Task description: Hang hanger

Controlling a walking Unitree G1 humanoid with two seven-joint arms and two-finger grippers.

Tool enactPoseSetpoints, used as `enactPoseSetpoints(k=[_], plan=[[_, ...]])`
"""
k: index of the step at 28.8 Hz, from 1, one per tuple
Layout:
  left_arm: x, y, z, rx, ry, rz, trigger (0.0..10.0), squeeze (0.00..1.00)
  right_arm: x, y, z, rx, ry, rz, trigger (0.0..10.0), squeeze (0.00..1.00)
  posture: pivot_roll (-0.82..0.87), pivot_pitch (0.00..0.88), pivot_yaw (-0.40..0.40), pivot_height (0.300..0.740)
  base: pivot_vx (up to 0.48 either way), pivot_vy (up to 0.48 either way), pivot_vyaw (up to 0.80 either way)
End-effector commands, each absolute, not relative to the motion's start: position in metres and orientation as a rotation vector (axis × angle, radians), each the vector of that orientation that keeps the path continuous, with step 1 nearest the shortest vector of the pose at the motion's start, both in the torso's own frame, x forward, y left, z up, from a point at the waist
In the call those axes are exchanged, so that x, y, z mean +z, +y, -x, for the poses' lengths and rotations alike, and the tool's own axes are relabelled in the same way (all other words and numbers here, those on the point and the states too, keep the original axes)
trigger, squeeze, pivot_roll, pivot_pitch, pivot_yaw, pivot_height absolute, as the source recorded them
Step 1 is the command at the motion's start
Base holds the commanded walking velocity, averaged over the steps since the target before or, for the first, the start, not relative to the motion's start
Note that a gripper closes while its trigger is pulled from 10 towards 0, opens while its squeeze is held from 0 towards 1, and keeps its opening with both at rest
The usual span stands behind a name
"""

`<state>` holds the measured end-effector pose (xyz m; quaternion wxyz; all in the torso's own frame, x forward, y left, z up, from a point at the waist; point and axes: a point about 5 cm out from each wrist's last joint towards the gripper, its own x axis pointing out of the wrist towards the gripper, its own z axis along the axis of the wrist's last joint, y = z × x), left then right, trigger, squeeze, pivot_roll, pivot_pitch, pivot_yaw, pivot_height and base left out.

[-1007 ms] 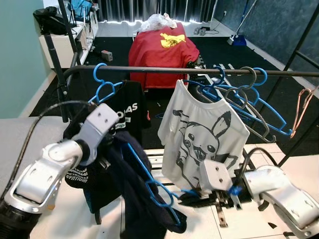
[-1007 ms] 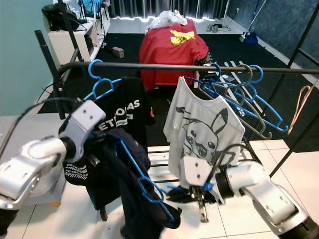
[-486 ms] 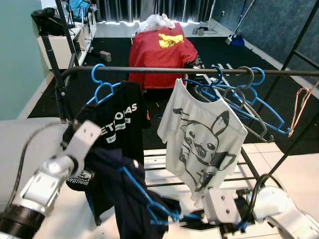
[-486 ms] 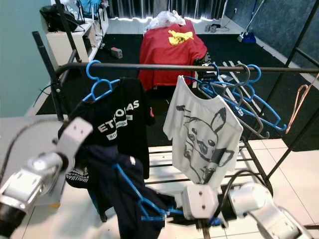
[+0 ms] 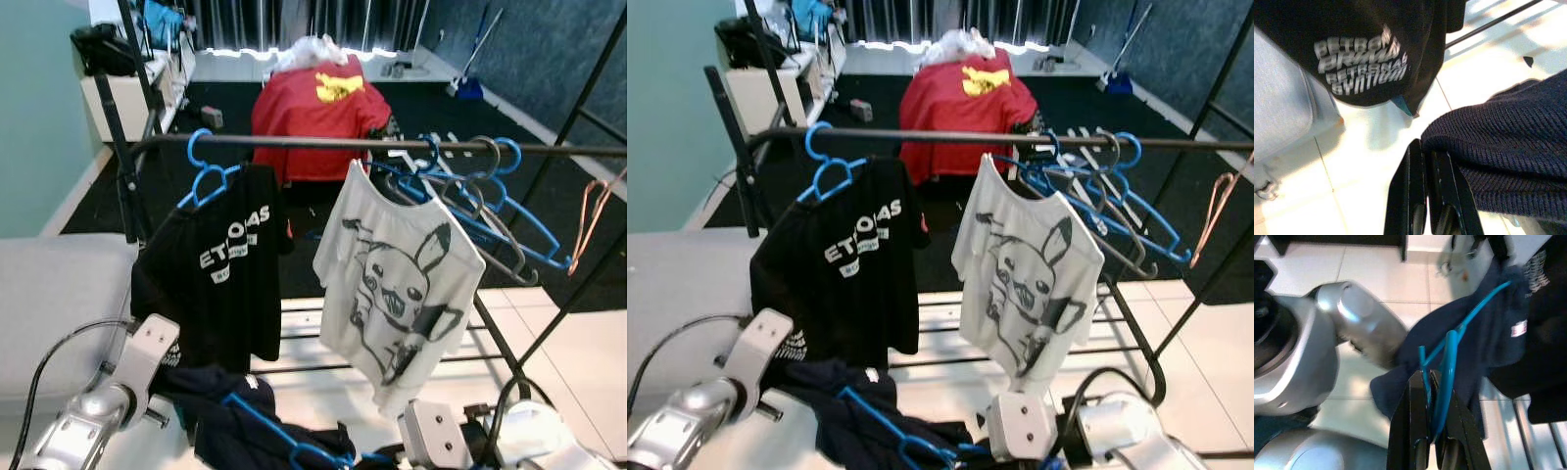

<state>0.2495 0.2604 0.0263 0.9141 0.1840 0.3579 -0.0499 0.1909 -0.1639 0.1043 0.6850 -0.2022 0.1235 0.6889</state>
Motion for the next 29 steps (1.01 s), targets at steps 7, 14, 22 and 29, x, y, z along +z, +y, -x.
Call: enactPoseSetpoints(k=[7, 14, 22, 29], plan=[[0.037, 0.322, -0.237, 0.239, 0.723, -0.458, 0.0, 0.0, 0.125, -0.202, -0.227, 1.297, 0.204, 0.507, 0.0, 0.0, -0.02, 0.027, -0.013, 0.74, 0.0, 0.0, 0.0], [0.088, 0.244, -0.28, -0.041, 0.309, -0.173, 0.0, 0.0, 0.088, -0.191, -0.247, 1.172, 0.323, 0.491, 0.0, 0.0, -0.02, 0.033, -0.02, 0.74, 0.0, 0.0, 0.0], [0.16, 0.195, -0.295, -0.258, -0.06, 0.037, 0.0, 0.0, 0.075, -0.155, -0.27, 1.051, 0.185, 0.376, 0.0, 0.0, -0.01, 0.039, -0.024, 0.74, 0.0, 0.0, 0.0], [0.178, 0.22, -0.313, -0.1, -0.075, -0.095, 0.0, 0.0, 0.075, -0.146, -0.258, 1.153, 0.129, 0.32, 0.0, 0.0, -0.01, 0.04, -0.019, 0.74, 0.0, 0.0, 0.0]])
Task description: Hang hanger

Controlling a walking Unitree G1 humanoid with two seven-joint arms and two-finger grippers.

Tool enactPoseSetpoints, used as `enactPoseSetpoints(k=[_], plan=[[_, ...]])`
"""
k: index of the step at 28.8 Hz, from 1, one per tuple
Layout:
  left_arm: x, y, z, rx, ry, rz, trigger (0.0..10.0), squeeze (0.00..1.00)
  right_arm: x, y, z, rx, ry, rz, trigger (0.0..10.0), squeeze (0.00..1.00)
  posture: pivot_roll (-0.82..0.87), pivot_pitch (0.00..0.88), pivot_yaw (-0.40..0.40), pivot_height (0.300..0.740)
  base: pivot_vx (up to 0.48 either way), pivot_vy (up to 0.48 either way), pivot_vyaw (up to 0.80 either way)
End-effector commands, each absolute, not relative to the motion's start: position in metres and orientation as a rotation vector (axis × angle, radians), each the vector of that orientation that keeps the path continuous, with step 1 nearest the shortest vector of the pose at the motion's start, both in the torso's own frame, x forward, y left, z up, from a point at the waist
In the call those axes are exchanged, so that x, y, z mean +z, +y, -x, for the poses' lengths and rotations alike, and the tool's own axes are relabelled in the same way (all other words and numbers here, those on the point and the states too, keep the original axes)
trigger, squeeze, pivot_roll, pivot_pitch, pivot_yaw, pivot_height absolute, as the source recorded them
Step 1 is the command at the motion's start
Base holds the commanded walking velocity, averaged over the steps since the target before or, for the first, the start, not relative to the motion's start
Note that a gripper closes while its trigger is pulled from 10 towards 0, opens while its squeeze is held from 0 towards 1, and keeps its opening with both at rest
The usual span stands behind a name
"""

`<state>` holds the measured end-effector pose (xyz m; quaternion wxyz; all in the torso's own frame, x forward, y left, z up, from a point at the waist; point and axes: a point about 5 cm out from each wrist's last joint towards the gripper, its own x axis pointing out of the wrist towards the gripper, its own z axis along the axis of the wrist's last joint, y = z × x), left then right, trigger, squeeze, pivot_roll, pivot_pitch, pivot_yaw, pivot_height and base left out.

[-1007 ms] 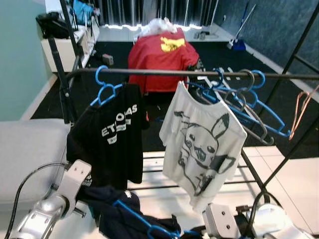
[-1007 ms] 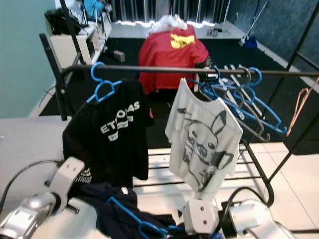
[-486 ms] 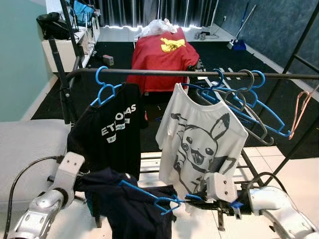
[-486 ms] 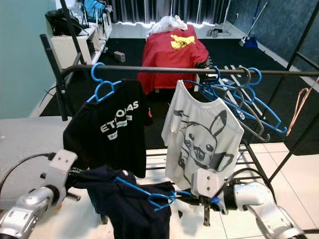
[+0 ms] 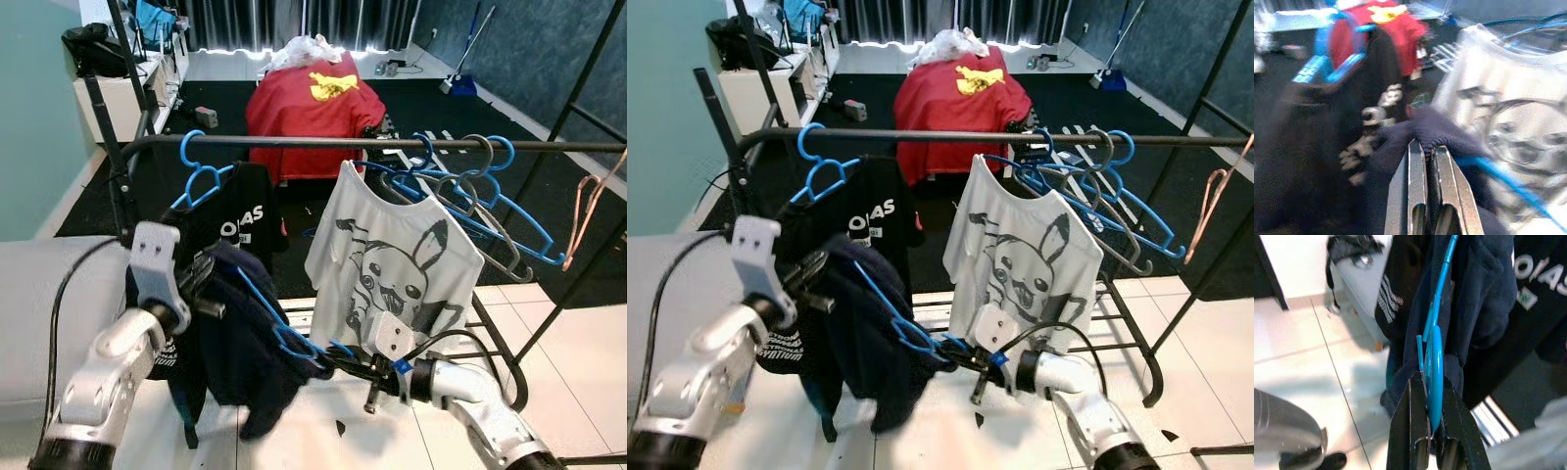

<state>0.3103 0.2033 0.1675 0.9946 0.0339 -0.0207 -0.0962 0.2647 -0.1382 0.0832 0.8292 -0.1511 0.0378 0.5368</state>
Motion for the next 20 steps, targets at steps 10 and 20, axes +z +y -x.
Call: enactPoseSetpoints(k=[10, 20], plan=[[0.188, 0.235, -0.326, -0.032, -0.049, -0.233, 0.0, 0.0, 0.08, -0.161, -0.246, 1.182, 0.034, 0.452, 0.0, 0.0, -0.02, 0.039, -0.015, 0.74, 0.0, 0.0, 0.0], [0.184, 0.229, -0.336, -0.07, 0.007, -0.313, 0.0, 0.0, 0.047, -0.192, -0.211, 1.616, 0.429, 0.838, 0.0, 0.0, -0.02, 0.036, 0.003, 0.74, 0.0, 0.0, 0.0]])
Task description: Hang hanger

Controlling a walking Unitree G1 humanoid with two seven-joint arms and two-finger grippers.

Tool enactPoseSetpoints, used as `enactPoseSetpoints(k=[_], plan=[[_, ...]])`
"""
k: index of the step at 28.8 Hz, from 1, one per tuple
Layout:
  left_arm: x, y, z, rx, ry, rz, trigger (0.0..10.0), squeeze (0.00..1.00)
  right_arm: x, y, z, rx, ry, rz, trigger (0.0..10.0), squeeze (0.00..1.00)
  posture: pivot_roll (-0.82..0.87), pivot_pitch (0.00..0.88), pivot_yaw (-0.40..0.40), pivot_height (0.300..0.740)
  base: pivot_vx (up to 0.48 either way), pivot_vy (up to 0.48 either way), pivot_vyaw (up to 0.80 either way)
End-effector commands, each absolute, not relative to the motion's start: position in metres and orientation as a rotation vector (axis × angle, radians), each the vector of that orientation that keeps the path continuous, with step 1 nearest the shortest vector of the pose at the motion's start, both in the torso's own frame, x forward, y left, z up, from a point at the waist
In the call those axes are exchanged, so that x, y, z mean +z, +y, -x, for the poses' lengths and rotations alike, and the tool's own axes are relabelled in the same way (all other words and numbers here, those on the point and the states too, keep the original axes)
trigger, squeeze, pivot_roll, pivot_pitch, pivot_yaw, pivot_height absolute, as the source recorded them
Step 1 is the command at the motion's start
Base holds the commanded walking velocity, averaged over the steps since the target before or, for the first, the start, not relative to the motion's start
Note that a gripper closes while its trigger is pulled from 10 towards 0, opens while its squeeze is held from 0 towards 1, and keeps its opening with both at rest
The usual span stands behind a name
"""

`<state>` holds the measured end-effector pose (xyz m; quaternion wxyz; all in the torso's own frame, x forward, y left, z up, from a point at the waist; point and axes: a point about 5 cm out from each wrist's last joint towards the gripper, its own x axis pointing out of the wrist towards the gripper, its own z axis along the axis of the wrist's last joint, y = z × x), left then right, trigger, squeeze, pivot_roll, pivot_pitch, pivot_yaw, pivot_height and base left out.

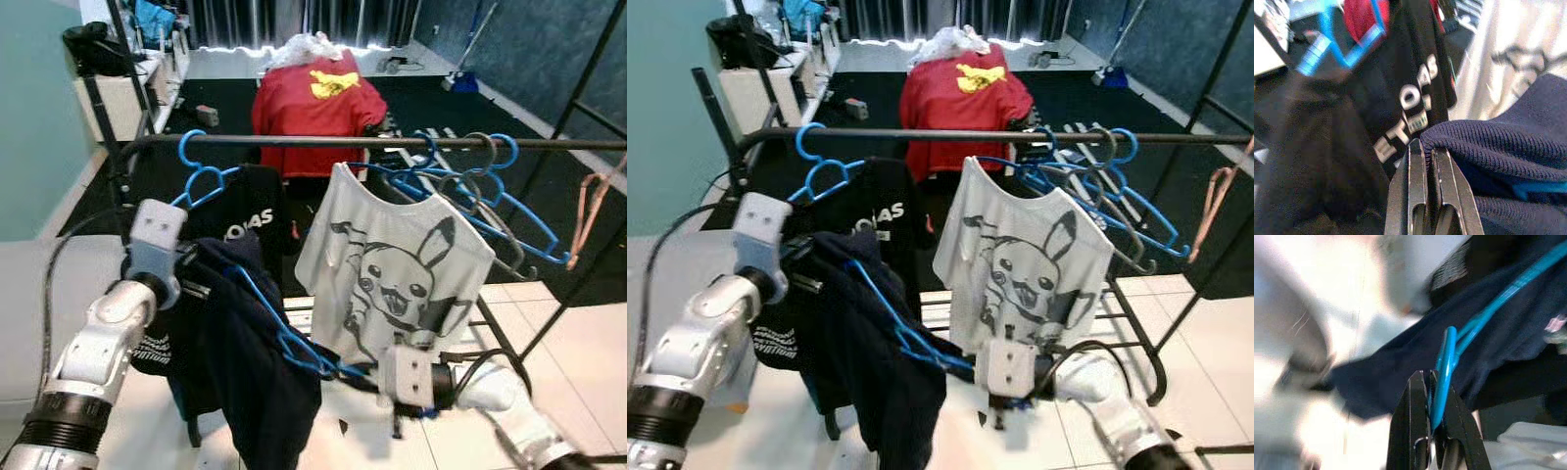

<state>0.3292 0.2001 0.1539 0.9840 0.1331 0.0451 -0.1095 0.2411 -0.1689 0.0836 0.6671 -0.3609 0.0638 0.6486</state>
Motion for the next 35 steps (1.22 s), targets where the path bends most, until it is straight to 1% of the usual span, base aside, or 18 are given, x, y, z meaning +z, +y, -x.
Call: enactPoseSetpoints(k=[1, 5, 9, 12, 13, 14, 15, 17, 18, 20, 21, 23, 24, 26, 27, 28, 31, 35], plan=[[0.183, 0.229, -0.336, -0.073, 0.011, -0.319, 0.0, 0.0, 0.043, -0.194, -0.203, 1.664, 0.438, 0.828, 0.0, 0.0, -0.02, 0.038, -0.004, 0.74, 0.0, 0.0, 0.0], [0.183, 0.229, -0.336, -0.076, 0.013, -0.333, 0.0, 0.0, 0.042, -0.195, -0.197, 1.684, 0.42, 0.811, 0.0, 0.0, -0.02, 0.04, -0.012, 0.74, 0.0, 0.0, 0.0], [0.179, 0.238, -0.332, -0.038, 0.039, -0.314, 0.0, 0.0, 0.057, -0.186, -0.225, 1.414, 0.209, 0.644, 0.0, 0.0, -0.02, 0.046, -0.009, 0.74, 0.0, 0.0, 0.0], [0.177, 0.24, -0.331, -0.03, 0.05, -0.299, 0.0, 0.0, 0.061, -0.184, -0.231, 1.353, 0.169, 0.57, 0.0, 0.0, -0.02, 0.048, -0.01, 0.74, 0.0, 0.0, 0.0], [0.175, 0.242, -0.33, -0.014, 0.062, -0.258, 0.0, 0.0, 0.066, -0.185, -0.241, 1.225, 0.171, 0.414, 0.0, 0.0, -0.01, 0.051, -0.011, 0.74, 0.0, 0.0, 0.0], [0.175, 0.242, -0.33, -0.014, 0.062, -0.258, 0.0, 0.0, 0.066, -0.185, -0.241, 1.225, 0.171, 0.414, 0.0, 0.0, -0.01, 0.051, -0.011, 0.74, 0.0, 0.0, 0.0], [0.173, 0.243, -0.33, -0.003, 0.072, -0.231, 0.0, 0.0, 0.069, -0.187, -0.248, 1.148, 0.177, 0.306, 0.0, 0.0, -0.01, 0.051, -0.011, 0.74, 0.0, 0.0, 0.0], [0.165, 0.248, -0.326, 0.038, 0.104, -0.154, 0.0, 0.0, 0.08, -0.202, -0.276, 0.792, 0.153, -0.042, 0.0, 0.0, -0.01, 0.052, -0.006, 0.74, 0.0, 0.0, 0.0], [0.165, 0.248, -0.326, 0.038, 0.104, -0.154, 0.0, 0.0, 0.08, -0.202, -0.276, 0.792, 0.153, -0.042, 0.0, 0.0, -0.01, 0.052, -0.006, 0.74, 0.0, 0.0, 0.0], [0.145, 0.244, -0.315, 0.019, 0.196, -0.106, 0.0, 0.0, 0.091, -0.215, -0.289, 0.565, 0.127, -0.333, 0.0, 0.0, -0.01, 0.054, -0.001, 0.74, 0.0, 0.0, 0.0], [0.145, 0.244, -0.315, 0.019, 0.196, -0.106, 0.0, 0.0, 0.091, -0.215, -0.289, 0.565, 0.127, -0.333, 0.0, 0.0, -0.01, 0.054, -0.001, 0.74, 0.0, 0.0, 0.0], [0.129, 0.213, -0.297, -0.211, 0.231, -0.125, 0.0, 0.0, 0.086, -0.203, -0.269, 0.777, 0.194, -0.018, 0.0, 0.0, -0.01, 0.057, 0.009, 0.74, 0.0, 0.0, 0.0], [0.129, 0.213, -0.297, -0.211, 0.231, -0.125, 0.0, 0.0, 0.086, -0.203, -0.269, 0.777, 0.194, -0.018, 0.0, 0.0, -0.01, 0.057, 0.009, 0.74, 0.0, 0.0, 0.0], [0.127, 0.178, -0.278, -0.457, 0.212, -0.145, 0.0, 0.0, 0.074, -0.189, -0.24, 1.058, 0.263, 0.304, 0.0, 0.0, -0.01, 0.059, 0.01, 0.74, 0.0, 0.0, 0.0], [0.133, 0.163, -0.273, -0.546, 0.178, -0.192, 0.0, 0.0, 0.076, -0.183, -0.233, 1.12, 0.257, 0.296, 0.0, 0.0, -0.01, 0.06, 0.008, 0.74, 0.0, 0.0, 0.0], [0.133, 0.163, -0.273, -0.546, 0.178, -0.192, 0.0, 0.0, 0.076, -0.183, -0.233, 1.12, 0.257, 0.296, 0.0, 0.0, -0.01, 0.06, 0.008, 0.74, 0.0, 0.0, 0.0], [0.148, 0.135, -0.271, -0.664, 0.091, -0.328, 0.0, 0.0, 0.084, -0.177, -0.226, 1.21, 0.252, 0.322, 0.0, 0.0, -0.01, 0.055, 0.008, 0.74, 0.0, 0.0, 0.0], [0.159, 0.122, -0.278, -0.656, 0.035, -0.385, 0.0, 0.0, 0.098, -0.172, -0.234, 1.196, 0.211, 0.322, 0.0, 0.0, -0.01, 0.051, 0.008, 0.74, 0.0, 0.0, 0.0]])
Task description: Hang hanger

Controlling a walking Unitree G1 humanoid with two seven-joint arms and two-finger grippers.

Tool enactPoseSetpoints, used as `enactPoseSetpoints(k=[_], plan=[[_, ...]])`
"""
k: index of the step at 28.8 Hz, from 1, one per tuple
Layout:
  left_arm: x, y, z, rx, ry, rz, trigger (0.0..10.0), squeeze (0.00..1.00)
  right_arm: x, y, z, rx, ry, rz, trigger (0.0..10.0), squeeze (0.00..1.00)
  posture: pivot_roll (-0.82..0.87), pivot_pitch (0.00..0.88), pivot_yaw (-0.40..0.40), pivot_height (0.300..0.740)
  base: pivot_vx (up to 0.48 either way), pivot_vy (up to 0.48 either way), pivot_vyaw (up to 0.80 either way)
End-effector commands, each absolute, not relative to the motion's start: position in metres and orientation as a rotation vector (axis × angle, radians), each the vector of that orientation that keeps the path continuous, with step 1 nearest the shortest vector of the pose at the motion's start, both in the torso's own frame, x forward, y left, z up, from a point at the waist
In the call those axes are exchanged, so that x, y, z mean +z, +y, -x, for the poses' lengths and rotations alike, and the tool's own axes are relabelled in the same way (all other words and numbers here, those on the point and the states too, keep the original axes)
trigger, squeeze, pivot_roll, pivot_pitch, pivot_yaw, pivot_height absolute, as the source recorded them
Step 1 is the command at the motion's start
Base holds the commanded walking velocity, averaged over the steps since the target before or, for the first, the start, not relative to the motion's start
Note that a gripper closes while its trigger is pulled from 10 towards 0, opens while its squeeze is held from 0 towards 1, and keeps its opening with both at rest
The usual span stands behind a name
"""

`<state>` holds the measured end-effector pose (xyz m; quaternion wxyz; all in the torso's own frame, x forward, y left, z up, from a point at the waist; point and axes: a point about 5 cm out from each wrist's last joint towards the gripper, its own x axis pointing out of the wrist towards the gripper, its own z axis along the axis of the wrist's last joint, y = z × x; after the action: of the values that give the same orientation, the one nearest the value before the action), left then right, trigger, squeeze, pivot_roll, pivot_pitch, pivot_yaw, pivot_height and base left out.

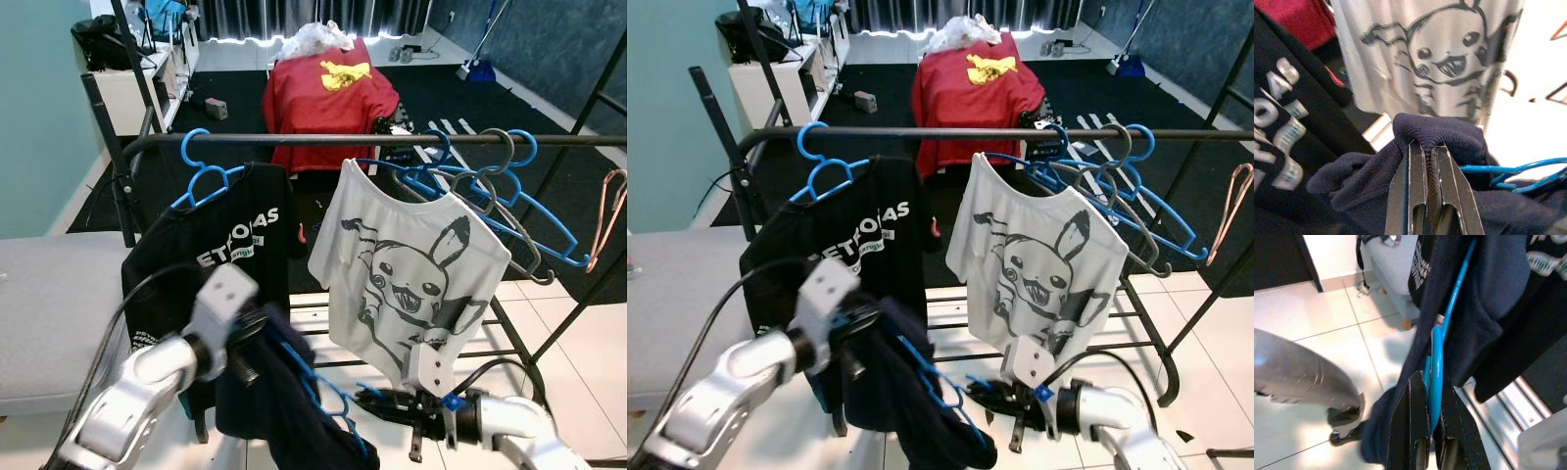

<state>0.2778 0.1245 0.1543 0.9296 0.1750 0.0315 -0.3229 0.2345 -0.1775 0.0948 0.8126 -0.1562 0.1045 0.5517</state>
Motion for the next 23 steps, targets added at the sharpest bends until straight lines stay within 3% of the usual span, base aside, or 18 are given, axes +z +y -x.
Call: enactPoseSetpoints(k=[1, 6, 11, 16, 18, 23], plan=[[0.166, 0.119, -0.284, -0.63, 0.007, -0.386, 0.0, 0.0, 0.105, -0.17, -0.239, 1.188, 0.179, 0.342, 0.0, 0.0, -0.01, 0.047, 0.008, 0.74, 0.0, 0.0, 0.0], [0.186, 0.108, -0.287, -0.616, -0.044, -0.335, 0.0, 0.0, 0.118, -0.164, -0.254, 1.113, 0.082, 0.378, 0.0, 0.0, -0.01, 0.038, 0.007, 0.74, 0.0, 0.0, 0.0], [0.184, 0.116, -0.293, -0.57, -0.025, -0.422, 0.0, 0.0, 0.113, -0.157, -0.248, 1.137, 0.08, 0.361, 0.0, 0.0, -0.01, 0.034, 0.006, 0.74, 0.0, 0.0, 0.0], [0.179, 0.149, -0.321, -0.378, 0.025, -0.526, 0.0, 0.0, 0.111, -0.159, -0.229, 1.174, 0.012, 0.351, 0.0, 0.0, -0.01, 0.036, 0.003, 0.74, 0.0, 0.0, 0.0], [0.176, 0.179, -0.338, -0.233, 0.082, -0.551, 0.0, 0.0, 0.107, -0.165, -0.211, 1.172, -0.027, 0.294, 0.0, 0.0, -0.02, 0.039, 0.01, 0.74, 0.0, 0.0, 0.0], [0.176, 0.21, -0.348, -0.101, 0.126, -0.56, 0.0, 0.0, 0.097, -0.175, -0.184, 1.221, 0.011, 0.293, 0.0, 0.0, -0.02, 0.044, 0.013, 0.74, 0.0, 0.0, 0.0]])
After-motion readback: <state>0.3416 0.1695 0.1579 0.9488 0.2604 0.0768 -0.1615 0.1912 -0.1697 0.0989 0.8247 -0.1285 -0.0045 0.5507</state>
